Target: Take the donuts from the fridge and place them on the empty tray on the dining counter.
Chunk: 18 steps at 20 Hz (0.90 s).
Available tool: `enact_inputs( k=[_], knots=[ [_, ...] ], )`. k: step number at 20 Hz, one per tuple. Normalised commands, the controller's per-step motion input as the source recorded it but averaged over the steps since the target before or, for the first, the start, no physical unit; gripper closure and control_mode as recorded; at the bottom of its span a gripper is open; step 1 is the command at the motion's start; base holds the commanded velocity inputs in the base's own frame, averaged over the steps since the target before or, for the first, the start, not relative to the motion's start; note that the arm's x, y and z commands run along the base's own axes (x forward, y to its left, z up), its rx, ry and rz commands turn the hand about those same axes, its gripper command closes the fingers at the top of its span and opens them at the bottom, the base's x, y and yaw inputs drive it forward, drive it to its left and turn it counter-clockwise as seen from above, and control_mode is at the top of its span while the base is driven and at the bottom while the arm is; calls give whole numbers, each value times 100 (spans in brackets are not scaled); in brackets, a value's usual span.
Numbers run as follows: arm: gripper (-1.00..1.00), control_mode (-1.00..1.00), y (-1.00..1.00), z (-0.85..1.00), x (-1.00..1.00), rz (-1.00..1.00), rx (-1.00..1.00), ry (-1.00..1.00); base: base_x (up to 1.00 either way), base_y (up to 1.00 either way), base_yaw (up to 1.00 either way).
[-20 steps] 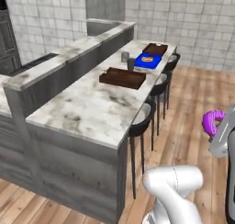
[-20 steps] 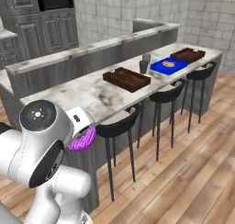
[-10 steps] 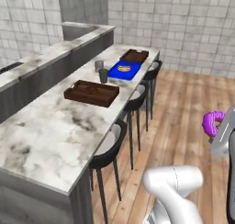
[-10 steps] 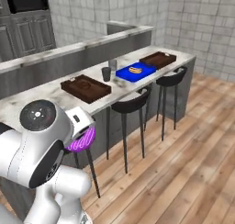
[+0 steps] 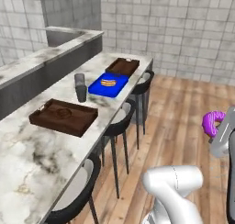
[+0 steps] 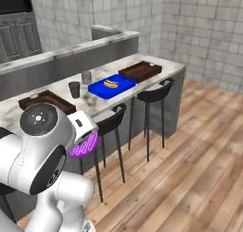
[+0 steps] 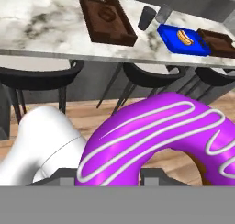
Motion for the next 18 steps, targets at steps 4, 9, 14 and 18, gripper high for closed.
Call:
enact_inputs(
  k=[4, 9, 14, 18],
  knots=[
    [100, 100, 0, 0, 0, 0, 0, 0, 100, -60, 24],
    [100, 100, 0, 0, 0, 0, 0, 0, 100, -32, 49],
    [100, 100, 0, 0, 0, 0, 0, 0, 89, -61, 49],
    [100, 100, 0, 0, 0, 0, 0, 0, 40, -90, 33]
  ],
)
